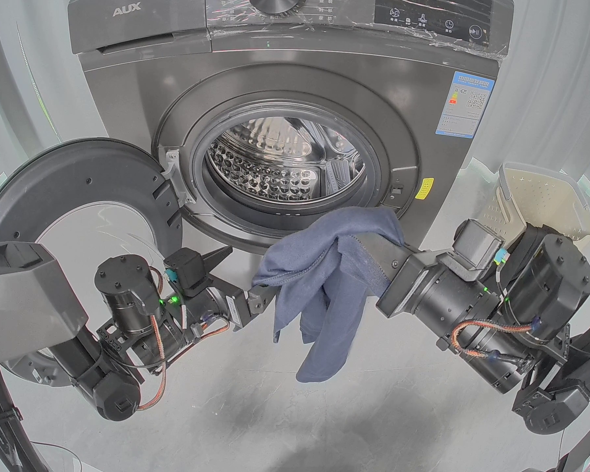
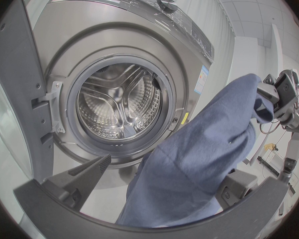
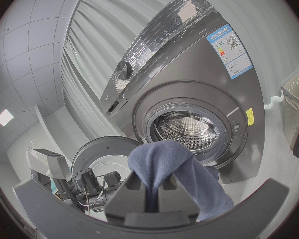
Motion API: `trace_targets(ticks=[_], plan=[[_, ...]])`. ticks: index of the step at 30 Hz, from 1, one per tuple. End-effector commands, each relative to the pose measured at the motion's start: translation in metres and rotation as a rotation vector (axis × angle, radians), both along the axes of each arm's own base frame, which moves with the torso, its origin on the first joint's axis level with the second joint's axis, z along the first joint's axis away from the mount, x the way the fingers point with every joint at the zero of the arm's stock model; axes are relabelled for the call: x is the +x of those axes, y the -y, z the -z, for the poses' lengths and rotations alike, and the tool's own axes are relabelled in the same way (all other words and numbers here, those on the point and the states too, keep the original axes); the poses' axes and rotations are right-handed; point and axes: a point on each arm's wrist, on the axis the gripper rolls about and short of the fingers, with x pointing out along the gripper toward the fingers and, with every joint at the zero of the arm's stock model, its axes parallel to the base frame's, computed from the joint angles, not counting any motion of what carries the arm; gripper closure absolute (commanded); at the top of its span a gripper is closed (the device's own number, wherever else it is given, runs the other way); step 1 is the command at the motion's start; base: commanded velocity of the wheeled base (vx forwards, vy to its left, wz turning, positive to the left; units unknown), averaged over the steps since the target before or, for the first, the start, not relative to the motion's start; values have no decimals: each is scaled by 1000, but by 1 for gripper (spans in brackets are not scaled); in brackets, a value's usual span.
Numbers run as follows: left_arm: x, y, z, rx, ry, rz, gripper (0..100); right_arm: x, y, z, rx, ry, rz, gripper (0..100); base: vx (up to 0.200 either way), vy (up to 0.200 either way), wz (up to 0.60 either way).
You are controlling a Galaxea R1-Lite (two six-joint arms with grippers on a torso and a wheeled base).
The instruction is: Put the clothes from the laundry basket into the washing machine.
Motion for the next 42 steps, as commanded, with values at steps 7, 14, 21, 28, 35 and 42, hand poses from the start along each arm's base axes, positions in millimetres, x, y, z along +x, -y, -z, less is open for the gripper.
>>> trace_targets(ticks=[7,14,21,28,35,42], plan=[[5,8,8,9,-5,13,100,0,0,1,-1,-1,-1,100,0,0,0],[9,10,6,2,5,10,100,0,-1,2,-4,-6,-3,100,0,0,0],[-31,-11,-23,-20,40,33,100,1,-3,17,-41,-36,-6,100,0,0,0],[-67,-24,-37,-27,59,115,100,8,-14,38,-90,-80,-13,100,0,0,0],[-66,-23,-55,-60,133,130,100,9,-31,53,-146,-101,-45,100,0,0,0],[-68,-25,-70,-100,180,132,100,21,-39,75,-194,-141,-32,0,0,0,0]])
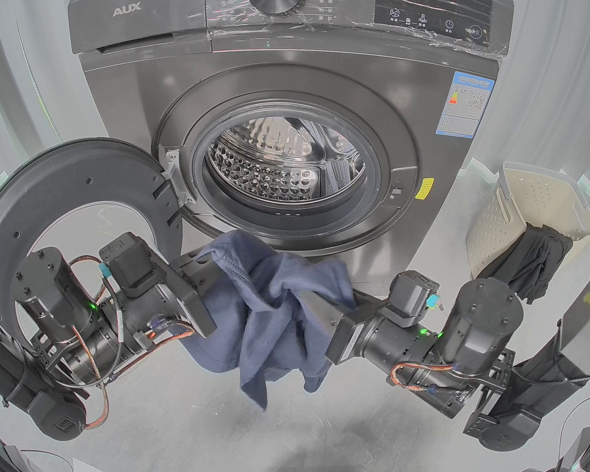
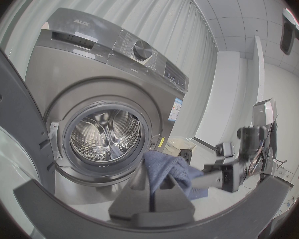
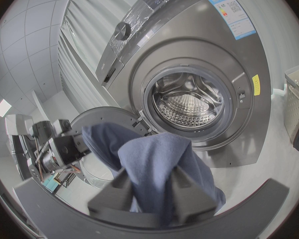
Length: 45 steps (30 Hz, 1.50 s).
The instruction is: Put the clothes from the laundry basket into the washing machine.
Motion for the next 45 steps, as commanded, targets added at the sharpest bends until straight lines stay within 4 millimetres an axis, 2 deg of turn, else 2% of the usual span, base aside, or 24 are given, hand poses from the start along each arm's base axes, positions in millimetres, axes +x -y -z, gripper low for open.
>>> trace_targets(ticks=[1,2,3,6,10,21,29,36,44,45], plan=[[-5,-3,-15,-35,50,1,100,11,-7,25,-60,-43,15,0,0,0,0],[-5,-3,-15,-35,50,1,100,11,-7,25,-60,-43,15,0,0,0,0],[-5,-4,-21,-50,69,1,100,16,-6,34,-97,-49,26,0,0,0,0],[-5,-4,-29,-74,94,1,100,23,-5,46,-141,-47,42,0,0,0,0],[-3,-7,-34,-100,98,-7,100,29,-2,53,-176,-41,55,0,0,0,0],[10,-10,-41,-121,124,-63,100,21,7,67,-235,-86,51,0,0,0,0],[16,-10,-48,-143,146,-98,100,23,5,84,-281,-95,5,0,0,0,0],[15,-11,-50,-147,152,-96,100,39,3,100,-306,-99,-3,0,0,0,0],[14,-10,-51,-148,157,-94,100,51,-3,128,-346,-101,-48,0,0,0,0],[14,-10,-51,-148,157,-94,100,57,-4,134,-349,-103,-41,0,0,0,0]])
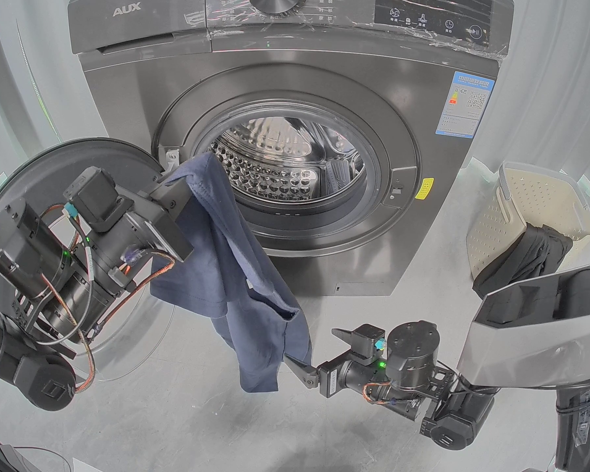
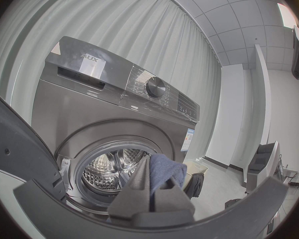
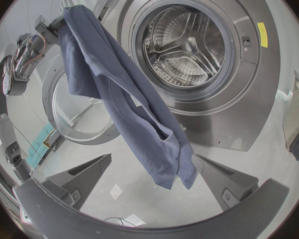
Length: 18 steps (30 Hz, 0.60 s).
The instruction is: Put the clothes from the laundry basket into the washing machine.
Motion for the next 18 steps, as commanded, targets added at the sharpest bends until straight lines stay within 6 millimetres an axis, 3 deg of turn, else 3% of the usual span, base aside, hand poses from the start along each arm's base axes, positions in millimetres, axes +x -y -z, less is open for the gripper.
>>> trace_targets(ticks=[1,15,18], plan=[[0,0,-2,-4,5,1,100,18,-4,26,-33,-10,11,0,0,0,0],[-1,2,-1,-1,5,11,100,69,-33,49,-67,50,-25,0,0,0,0],[-1,2,-1,-2,3,12,100,87,-42,51,-55,80,-13,0,0,0,0]])
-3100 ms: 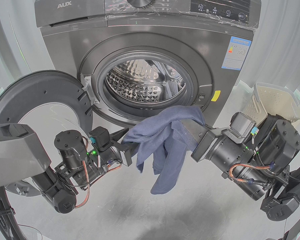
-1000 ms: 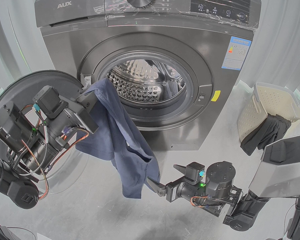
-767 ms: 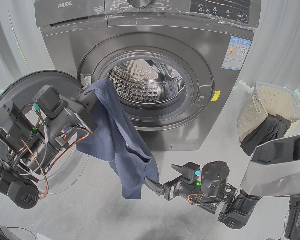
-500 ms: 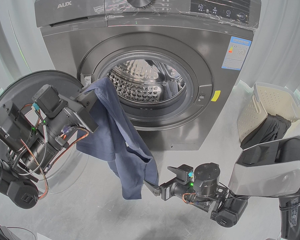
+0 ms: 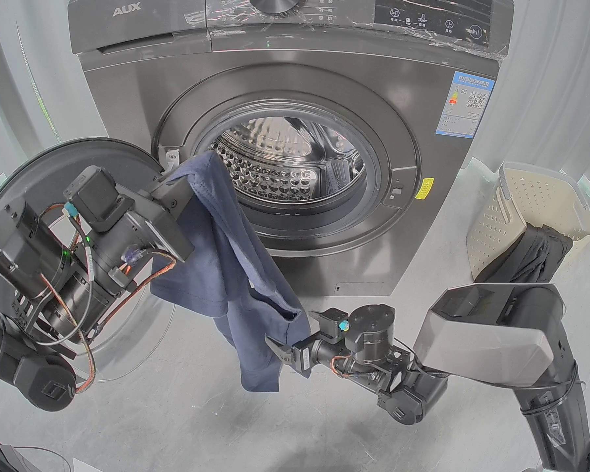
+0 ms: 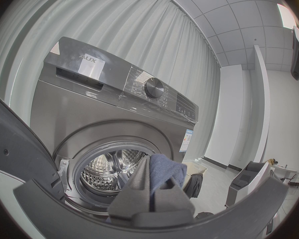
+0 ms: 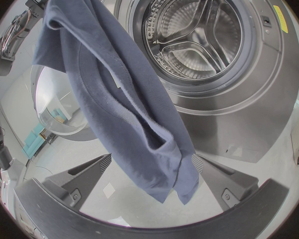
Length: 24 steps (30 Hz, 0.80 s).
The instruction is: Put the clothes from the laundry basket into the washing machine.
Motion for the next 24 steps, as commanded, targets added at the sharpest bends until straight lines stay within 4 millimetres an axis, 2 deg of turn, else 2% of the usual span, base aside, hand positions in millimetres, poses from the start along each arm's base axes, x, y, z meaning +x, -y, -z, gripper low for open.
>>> trace_targets(ticks=[1,4,7,8,14,16,20,21,24], plan=[[0,1,1,0,-2,3,100,28,-11,19,-4,21,17,0,0,0,0],[0,1,1,1,-4,3,100,41,-12,21,2,45,33,0,0,0,0],[1,1,1,2,-2,4,100,46,-15,18,19,65,35,0,0,0,0],[1,1,1,2,-5,5,100,46,-16,17,22,69,34,100,0,0,0],[2,1,4,7,-12,2,100,43,-16,7,42,90,30,100,0,0,0],[4,0,6,11,-20,-3,100,39,-11,-9,56,108,33,100,0,0,0],[7,-4,8,14,-28,-21,100,16,18,-53,53,105,56,100,0,0,0],[7,-4,8,14,-28,-24,100,14,21,-57,55,107,59,100,0,0,0],[11,-10,9,16,-32,-47,100,-7,59,-102,74,134,106,100,0,0,0]])
